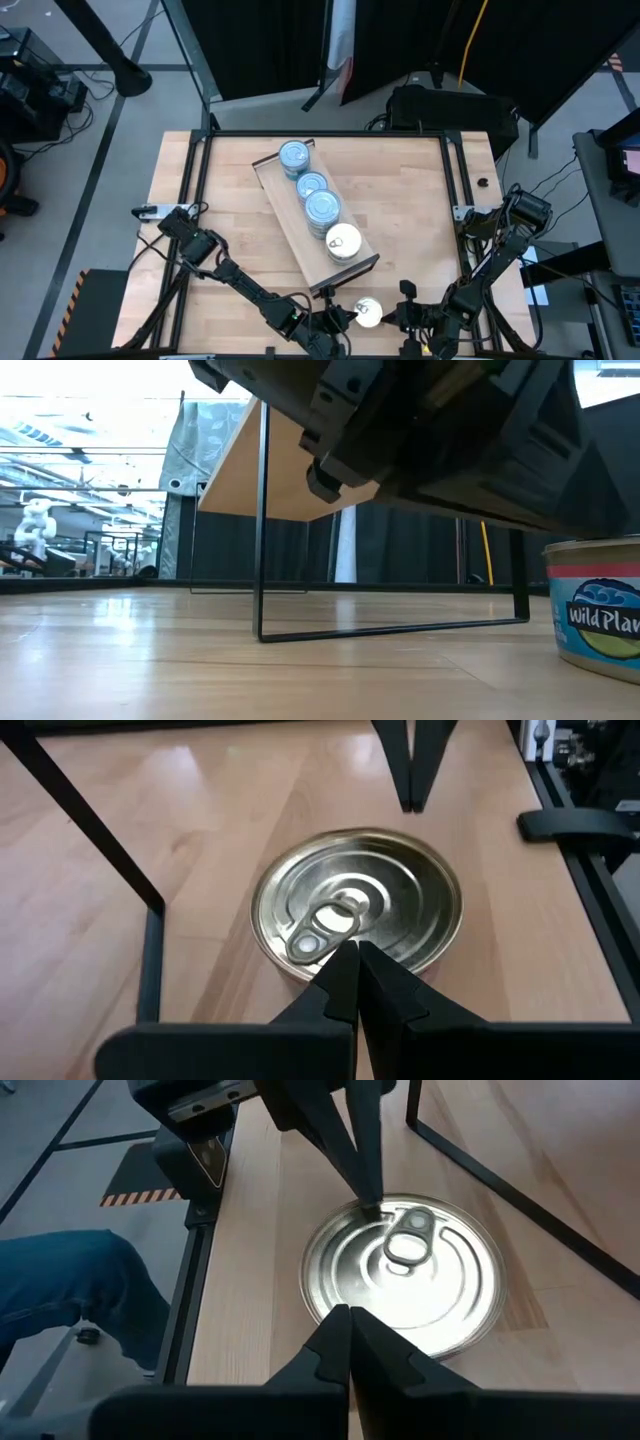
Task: Stack canned seafood by type on shelf
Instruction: Stack the blue-pink tuna can on top of the blue-pink tuna cans on the shelf
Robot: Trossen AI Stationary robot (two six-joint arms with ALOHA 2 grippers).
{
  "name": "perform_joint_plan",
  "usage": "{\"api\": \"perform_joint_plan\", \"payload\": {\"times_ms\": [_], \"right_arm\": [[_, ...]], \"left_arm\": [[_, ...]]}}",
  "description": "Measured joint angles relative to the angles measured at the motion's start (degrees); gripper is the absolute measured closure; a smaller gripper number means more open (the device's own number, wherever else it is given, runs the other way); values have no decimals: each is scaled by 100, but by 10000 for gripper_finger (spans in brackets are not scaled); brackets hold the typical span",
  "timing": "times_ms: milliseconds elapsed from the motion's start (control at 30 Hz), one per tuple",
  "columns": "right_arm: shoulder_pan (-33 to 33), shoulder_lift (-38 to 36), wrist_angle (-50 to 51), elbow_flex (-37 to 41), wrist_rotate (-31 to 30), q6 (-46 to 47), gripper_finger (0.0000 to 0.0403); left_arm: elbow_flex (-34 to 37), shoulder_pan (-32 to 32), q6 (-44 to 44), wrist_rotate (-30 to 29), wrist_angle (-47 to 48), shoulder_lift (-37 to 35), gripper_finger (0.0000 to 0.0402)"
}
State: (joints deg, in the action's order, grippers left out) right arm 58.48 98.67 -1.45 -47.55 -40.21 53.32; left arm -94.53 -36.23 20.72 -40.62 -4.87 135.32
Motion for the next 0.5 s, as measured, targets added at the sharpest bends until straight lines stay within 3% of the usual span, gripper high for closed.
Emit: {"api": "perform_joint_plan", "payload": {"times_ms": [500], "right_arm": [[0,0,-1,0,119,-2,402]], "left_arm": [[-19,-15,300,109,343,11,396]]}}
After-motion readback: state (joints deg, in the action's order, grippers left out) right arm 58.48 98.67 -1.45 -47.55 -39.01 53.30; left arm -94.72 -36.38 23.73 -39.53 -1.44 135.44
